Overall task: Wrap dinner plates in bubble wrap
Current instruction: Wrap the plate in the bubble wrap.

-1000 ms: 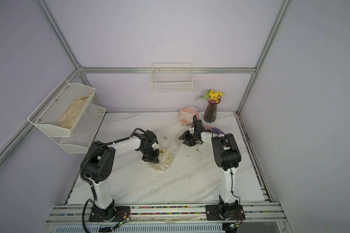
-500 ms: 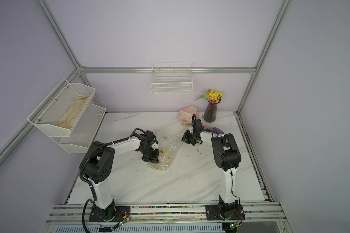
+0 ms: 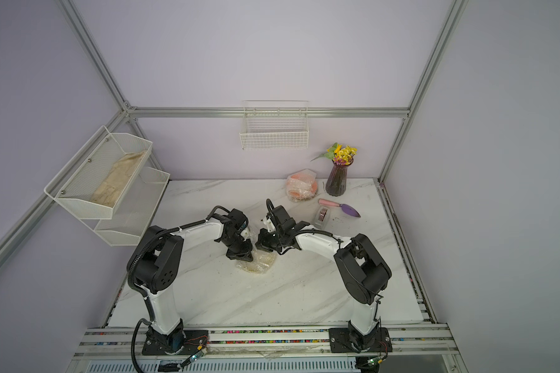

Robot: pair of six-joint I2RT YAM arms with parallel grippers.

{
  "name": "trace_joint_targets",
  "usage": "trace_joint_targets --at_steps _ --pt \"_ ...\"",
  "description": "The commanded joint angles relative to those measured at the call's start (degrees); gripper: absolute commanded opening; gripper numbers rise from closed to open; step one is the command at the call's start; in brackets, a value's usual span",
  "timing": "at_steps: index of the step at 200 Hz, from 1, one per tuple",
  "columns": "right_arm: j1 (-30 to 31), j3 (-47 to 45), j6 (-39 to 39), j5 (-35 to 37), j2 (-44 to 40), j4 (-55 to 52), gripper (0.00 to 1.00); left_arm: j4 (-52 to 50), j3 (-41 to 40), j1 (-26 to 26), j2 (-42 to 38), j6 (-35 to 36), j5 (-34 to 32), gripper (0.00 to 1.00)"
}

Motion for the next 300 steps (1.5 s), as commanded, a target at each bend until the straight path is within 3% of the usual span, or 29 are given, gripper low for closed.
trace_joint_targets --at_steps 1,34,69,99,135,171,191,230,260,300 --pt "2.54 -2.67 5.66 -3.66 3.3 3.91 0.0 0.54 -5.25 1.21 4.61 -1.16 -7.54 0.05" --pt "3.36 -3.57 8.34 -6.95 8.83 5.65 0.0 3.65 -6.47 2.55 3.22 -2.8 -4.73 0.04" --pt "2.67 -3.22 8.22 -1.5 11.2 -1.65 0.0 2.69 -5.67 3.8 -1.21 -4.17 -3.72 0.05" --pt "2.5 -3.68 7.61 -0.84 12.46 -3.47 0.0 -5.36 1.21 4.43 -9.79 -4.35 -6.12 0.09" --pt "2.41 -4.83 7.98 0.41 11.68 -3.9 0.0 -6.27 6.13 2.77 -14.32 -8.91 0.63 0.1" --pt "2.39 -5.9 8.69 0.67 11.1 -2.91 0.0 -0.66 9.3 0.85 -12.97 -14.89 4.44 0.16" --pt "2.39 -6.42 8.83 1.0 10.58 -2.47 0.0 0.77 14.58 0.75 -9.69 -16.94 2.34 0.26" --pt "2.39 -6.64 8.96 1.0 10.32 -2.22 0.0 0.67 21.87 -0.35 -0.77 -17.97 -0.81 0.32" --pt "2.17 -7.28 9.07 1.35 9.76 -2.21 0.0 -6.52 20.34 -0.34 3.56 -14.37 -5.82 0.3" --pt "1.78 -8.67 9.44 2.05 8.73 -2.47 0.0 -7.85 5.03 4.49 -2.81 -9.95 -10.83 0.25"
